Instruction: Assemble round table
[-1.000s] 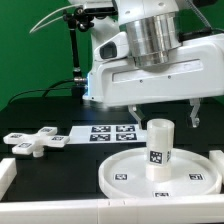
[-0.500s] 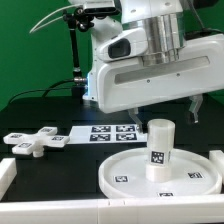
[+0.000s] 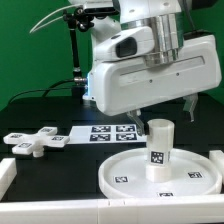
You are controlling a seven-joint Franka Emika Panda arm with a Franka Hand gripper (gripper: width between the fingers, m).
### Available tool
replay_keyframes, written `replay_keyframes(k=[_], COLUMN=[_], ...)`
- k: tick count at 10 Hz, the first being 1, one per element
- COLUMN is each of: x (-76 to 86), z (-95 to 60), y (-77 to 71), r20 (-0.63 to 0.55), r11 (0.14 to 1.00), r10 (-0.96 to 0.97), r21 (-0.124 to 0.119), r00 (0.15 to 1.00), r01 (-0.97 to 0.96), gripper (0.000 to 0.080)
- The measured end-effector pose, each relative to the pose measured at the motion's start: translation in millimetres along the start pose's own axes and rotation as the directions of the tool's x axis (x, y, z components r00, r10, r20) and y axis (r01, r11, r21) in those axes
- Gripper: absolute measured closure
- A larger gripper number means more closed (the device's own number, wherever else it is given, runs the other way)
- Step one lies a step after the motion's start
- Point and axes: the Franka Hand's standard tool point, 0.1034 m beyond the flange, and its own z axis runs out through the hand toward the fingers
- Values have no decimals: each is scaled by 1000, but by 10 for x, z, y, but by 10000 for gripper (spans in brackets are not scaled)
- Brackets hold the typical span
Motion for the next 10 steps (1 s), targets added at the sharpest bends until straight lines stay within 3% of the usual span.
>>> replay_keyframes(k=[3,10], x=[59,-13], z=[39,73], y=[1,116], r20=[37,78], r11=[966,759], r10=[-257,-649], r21=[-18,0], r00=[966,757], r01=[258,651], gripper=[150,150])
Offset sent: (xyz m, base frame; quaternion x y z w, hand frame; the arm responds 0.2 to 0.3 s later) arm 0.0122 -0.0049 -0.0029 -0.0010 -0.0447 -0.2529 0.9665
